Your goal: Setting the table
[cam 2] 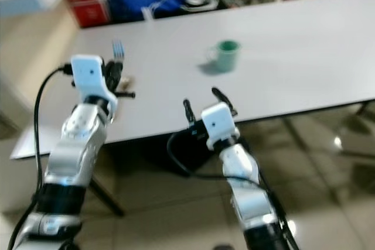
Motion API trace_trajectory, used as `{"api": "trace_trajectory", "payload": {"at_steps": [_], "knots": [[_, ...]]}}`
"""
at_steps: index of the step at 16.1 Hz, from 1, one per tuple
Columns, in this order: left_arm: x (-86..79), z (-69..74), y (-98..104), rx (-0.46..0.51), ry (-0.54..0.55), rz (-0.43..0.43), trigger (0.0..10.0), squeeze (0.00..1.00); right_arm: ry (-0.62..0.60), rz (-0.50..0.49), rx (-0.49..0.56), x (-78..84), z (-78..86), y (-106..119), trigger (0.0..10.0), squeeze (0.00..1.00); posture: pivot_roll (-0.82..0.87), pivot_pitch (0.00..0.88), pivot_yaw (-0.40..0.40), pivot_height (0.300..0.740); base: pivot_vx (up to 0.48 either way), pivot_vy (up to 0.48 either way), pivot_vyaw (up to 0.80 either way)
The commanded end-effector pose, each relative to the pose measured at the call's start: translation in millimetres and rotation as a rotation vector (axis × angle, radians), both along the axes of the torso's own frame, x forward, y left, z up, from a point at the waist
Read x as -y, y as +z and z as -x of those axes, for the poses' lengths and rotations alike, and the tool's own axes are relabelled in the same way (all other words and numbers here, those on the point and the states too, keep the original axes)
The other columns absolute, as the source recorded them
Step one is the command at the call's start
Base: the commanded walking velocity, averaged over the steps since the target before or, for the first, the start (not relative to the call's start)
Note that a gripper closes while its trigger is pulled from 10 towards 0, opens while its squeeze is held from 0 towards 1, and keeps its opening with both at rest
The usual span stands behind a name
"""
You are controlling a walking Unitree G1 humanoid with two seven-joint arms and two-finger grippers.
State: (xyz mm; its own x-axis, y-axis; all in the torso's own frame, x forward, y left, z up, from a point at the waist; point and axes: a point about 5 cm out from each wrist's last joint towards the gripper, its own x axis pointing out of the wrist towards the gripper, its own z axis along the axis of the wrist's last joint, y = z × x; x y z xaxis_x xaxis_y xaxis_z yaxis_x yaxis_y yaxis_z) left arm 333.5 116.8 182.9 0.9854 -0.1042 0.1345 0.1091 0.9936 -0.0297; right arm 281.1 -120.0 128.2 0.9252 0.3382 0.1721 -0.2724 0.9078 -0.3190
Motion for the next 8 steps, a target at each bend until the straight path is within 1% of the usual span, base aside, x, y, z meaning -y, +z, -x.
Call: {"api": "trace_trajectory", "payload": {"at_steps": [1, 4, 6, 8], "knots": [[-7.1, -1.7, 3.0, 0.013, 0.022, -0.008, 0.0, 0.0, 0.001, -0.007, 0.009, -2.7, -0.8, 3.9, 10.0, 0.0, -0.18, 0.0, 0.13, 0.74, 0.0, 0.0, 0.0], [-6.0, -4.8, 4.4, 0.017, 0.016, -0.013, 0.0, 0.0, 0.002, -0.007, 0.006, -3.2, 1.2, 3.2, 10.0, 0.0, -0.18, 0.0, 0.133, 0.74, 0.0, 0.0, 0.0], [-2.7, -18.6, 9.5, 0.028, -0.004, -0.035, 0.0, 0.0, 0.004, -0.008, 0.001, -4.2, 3.9, 1.5, 10.0, 0.0, -0.18, 0.0, 0.132, 0.74, 0.0, 0.0, 0.0], [-4.9, -36.2, 17.3, 0.033, -0.005, -0.054, 0.0, 0.0, 0.005, -0.009, -0.005, -4.6, 6.5, -0.2, 10.0, 0.0, -0.19, 0.0, 0.135, 0.74, 0.0, 0.0, 0.0]]}}
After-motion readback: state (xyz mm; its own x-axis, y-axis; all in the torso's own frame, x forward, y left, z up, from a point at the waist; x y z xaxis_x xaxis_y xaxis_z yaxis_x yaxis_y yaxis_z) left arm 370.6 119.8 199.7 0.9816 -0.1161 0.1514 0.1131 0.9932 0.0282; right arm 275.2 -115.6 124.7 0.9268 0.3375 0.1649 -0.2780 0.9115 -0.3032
